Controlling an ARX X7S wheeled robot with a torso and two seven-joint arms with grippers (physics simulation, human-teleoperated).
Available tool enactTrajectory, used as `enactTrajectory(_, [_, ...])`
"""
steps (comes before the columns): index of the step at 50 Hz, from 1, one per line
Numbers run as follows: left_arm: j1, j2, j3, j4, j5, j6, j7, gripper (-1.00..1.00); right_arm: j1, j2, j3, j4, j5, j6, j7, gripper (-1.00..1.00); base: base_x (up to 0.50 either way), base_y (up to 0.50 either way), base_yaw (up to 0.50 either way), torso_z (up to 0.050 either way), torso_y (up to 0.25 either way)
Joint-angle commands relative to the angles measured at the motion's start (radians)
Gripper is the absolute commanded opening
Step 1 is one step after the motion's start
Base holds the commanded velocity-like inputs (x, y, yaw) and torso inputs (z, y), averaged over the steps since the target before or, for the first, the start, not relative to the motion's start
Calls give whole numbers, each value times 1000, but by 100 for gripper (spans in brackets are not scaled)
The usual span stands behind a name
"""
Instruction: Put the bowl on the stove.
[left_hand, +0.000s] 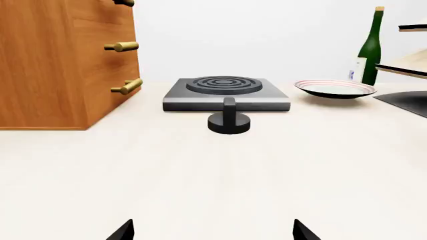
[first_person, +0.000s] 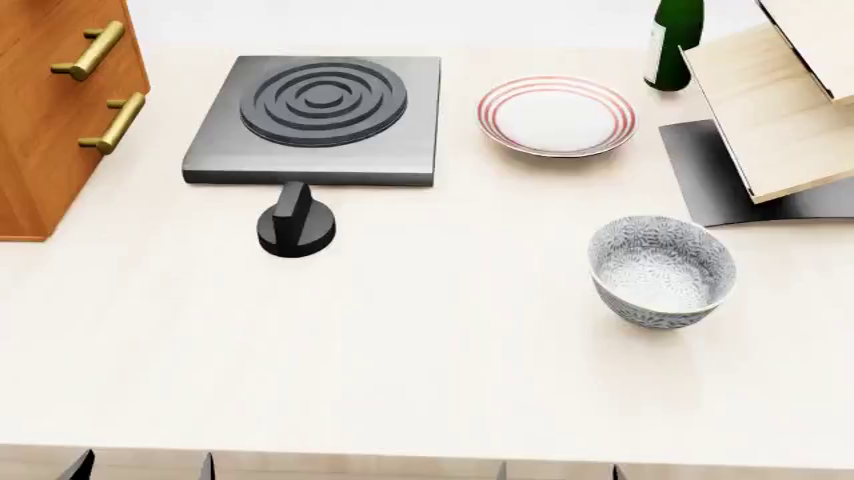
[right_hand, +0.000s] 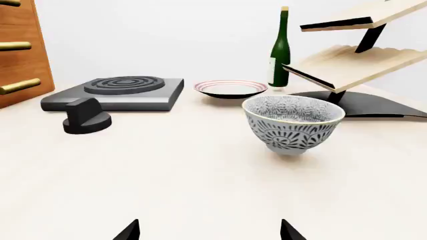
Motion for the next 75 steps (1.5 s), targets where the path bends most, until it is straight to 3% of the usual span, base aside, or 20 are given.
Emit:
enactTrajectory(1, [-1, -15, 19, -13, -21, 7, -14, 100, 1, 18, -17, 36, 3, -21, 28, 100, 0, 0, 0, 0, 0])
enactTrajectory(5, [2, -29, 33, -34, -54, 34, -22, 100, 3, 37, -51, 146, -41, -143, 63, 100, 0, 0, 0, 0, 0])
enactTrajectory(27, [-3, -70, 80, -47, -122, 41, -41, 100, 7, 69, -85, 123, 32, -117, 88, 100, 0, 0, 0, 0, 0])
enactTrajectory(51, [-7, -98, 63, 36, -198, 29, -92, 100, 81, 132, -32, -48, 180, 111, 114, 100, 0, 0, 0, 0, 0])
enactTrajectory(60, [-32, -151, 10, 224, -207, -23, -151, 100, 193, 231, 19, -252, 253, 291, 104, 100, 0, 0, 0, 0, 0])
enactTrajectory(66, [-78, -218, -20, 480, -227, -114, -168, 100, 298, 332, 112, -388, 350, 451, 97, 100, 0, 0, 0, 0, 0])
enactTrajectory(75, [-155, -315, -102, 772, -319, -190, -165, 100, 378, 483, 255, -449, 390, 539, 96, 100, 0, 0, 0, 0, 0])
